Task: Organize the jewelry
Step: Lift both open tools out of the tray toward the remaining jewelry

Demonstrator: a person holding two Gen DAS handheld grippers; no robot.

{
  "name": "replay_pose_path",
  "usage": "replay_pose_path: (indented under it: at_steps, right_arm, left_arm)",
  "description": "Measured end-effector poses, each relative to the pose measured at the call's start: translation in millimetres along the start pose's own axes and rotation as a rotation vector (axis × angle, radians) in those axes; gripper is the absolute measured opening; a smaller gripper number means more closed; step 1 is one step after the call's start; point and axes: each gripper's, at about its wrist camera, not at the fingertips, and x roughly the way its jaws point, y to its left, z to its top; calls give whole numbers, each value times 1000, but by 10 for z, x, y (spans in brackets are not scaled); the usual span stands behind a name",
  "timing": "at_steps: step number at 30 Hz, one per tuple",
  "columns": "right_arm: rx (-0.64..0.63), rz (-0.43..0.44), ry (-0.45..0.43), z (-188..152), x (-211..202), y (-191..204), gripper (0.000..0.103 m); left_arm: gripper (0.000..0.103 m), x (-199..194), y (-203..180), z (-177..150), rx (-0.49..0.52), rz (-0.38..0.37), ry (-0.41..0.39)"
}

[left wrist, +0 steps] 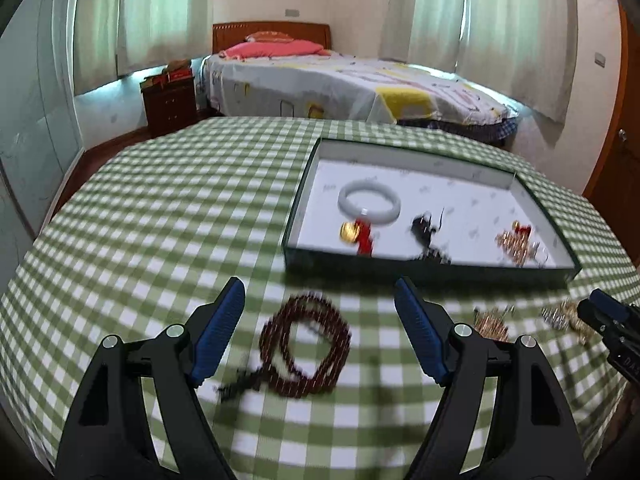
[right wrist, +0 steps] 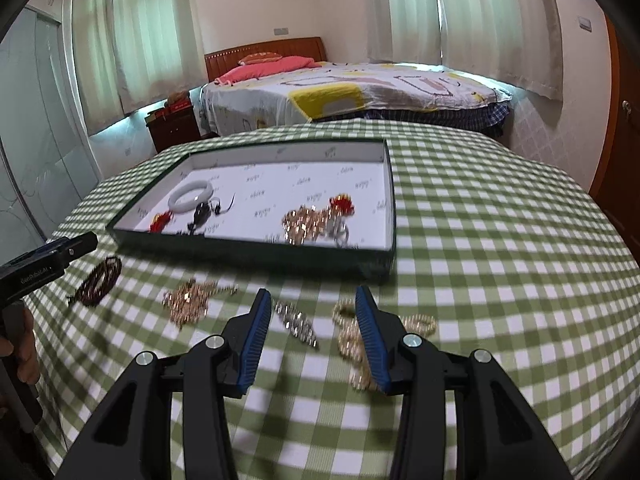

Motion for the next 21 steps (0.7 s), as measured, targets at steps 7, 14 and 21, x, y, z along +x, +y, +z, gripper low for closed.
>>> replay_pose_path:
  at_steps: [7,14,21]
  right_arm:
    - [-6,-1,26,-138,7,25,44]
    - [-16,0,34,-167,45,56,44]
    - [-21,4,40,-158,81,78,44]
  left_arm:
    - [75,63,75,-166,-9,16,37]
    - [75,134,138,-214,-14,35,48]
    - [75,242,160,-211,-26,24,89]
